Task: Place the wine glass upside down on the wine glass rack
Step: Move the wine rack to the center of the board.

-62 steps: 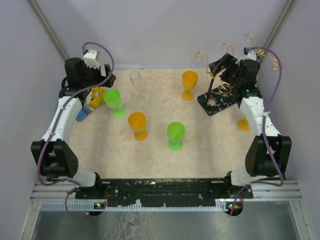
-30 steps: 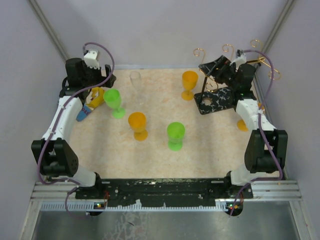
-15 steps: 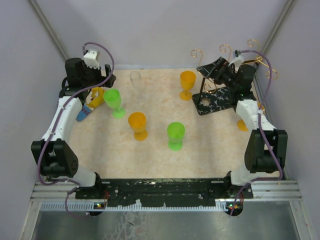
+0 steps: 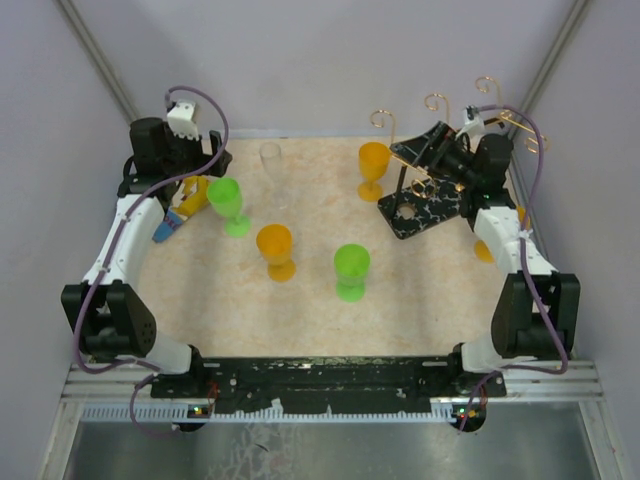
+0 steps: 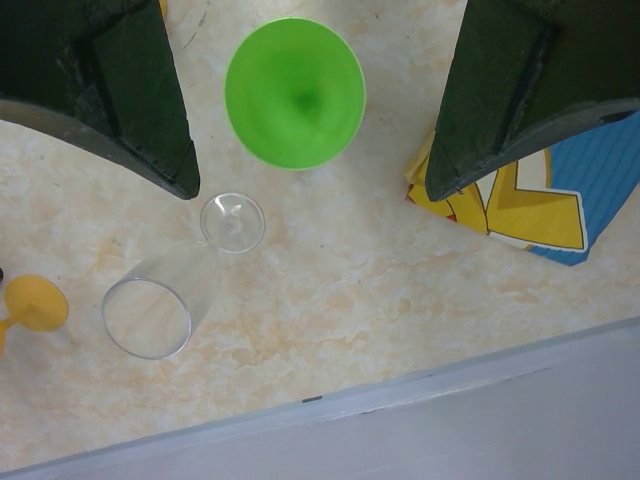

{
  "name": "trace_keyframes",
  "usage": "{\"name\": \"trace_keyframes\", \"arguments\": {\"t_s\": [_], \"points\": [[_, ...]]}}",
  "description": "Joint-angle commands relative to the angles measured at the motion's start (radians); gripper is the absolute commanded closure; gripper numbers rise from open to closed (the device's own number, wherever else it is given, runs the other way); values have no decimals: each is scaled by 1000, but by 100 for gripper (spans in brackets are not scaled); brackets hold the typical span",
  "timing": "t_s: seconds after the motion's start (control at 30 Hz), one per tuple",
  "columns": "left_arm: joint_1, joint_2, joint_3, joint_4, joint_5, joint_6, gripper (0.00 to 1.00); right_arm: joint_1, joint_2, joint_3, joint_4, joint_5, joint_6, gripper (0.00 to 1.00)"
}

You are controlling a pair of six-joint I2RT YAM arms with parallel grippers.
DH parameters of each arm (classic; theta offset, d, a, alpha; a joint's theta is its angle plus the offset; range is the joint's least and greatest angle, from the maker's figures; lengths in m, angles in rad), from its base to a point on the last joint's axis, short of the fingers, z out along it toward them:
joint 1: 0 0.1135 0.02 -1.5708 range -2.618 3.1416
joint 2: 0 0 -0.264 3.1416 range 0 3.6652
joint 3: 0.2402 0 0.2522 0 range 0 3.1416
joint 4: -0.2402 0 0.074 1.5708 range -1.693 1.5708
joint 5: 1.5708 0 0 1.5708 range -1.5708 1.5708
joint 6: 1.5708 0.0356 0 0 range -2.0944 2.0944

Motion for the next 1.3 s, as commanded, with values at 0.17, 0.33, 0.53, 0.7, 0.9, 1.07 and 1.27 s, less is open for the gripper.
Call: {"name": "trace_keyframes", "arguments": {"t_s": [0.17,0.33,0.53,0.7,0.9,1.07,1.27], "points": [[-9,-26,4,0,16,15,0,53,-170,2,75,-84,-33,1],[-10,-26,5,-5,17,25,0,87,-197,-18,49,-91,-45,1],[-10,-36,0,-8,25,30,0,146,-240,-45,22,-83,-67,1],[-11,-48,-3,-9,36,30,0,210,-272,-69,10,-72,-86,1],[-10,-63,-7,-9,45,28,0,275,-301,-97,7,-76,-94,1],[-15,-70,-8,-1,61,15,0,302,-338,-103,-65,-46,-142,1],[-20,-73,-8,1,67,13,0,301,-388,-99,-190,88,-243,1]]}}
